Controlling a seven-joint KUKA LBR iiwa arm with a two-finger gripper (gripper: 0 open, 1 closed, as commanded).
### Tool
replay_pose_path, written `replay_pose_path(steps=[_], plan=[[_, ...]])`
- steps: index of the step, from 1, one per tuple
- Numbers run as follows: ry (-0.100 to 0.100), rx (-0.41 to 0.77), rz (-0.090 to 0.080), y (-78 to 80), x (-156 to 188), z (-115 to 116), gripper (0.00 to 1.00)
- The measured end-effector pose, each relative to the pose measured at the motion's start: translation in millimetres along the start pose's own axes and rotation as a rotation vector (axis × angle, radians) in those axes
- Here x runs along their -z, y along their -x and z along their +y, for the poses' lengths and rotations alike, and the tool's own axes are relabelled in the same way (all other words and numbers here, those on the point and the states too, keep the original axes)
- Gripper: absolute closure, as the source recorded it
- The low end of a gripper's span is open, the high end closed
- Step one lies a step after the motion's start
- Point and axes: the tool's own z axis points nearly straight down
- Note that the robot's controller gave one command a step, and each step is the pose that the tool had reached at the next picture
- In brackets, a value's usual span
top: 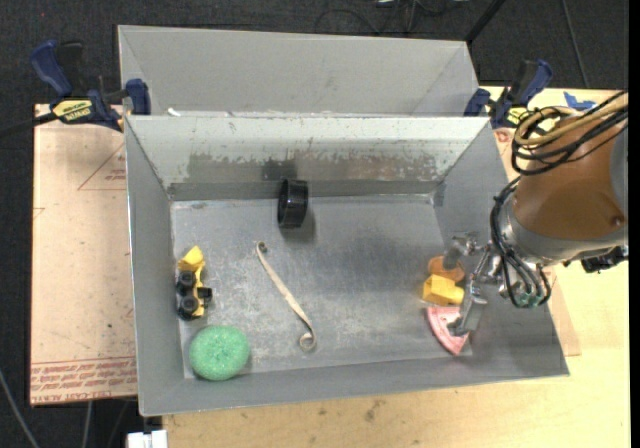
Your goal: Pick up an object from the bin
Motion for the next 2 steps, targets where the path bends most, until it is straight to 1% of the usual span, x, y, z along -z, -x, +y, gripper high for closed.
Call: replay_pose_path(steps=[1,2], plan=[[0.001,0.299,-0.002,-5.0,-57.0,1.5,1.00],[0.000,0.299,-0.002,-5.0,-57.0,1.5,1.00]])
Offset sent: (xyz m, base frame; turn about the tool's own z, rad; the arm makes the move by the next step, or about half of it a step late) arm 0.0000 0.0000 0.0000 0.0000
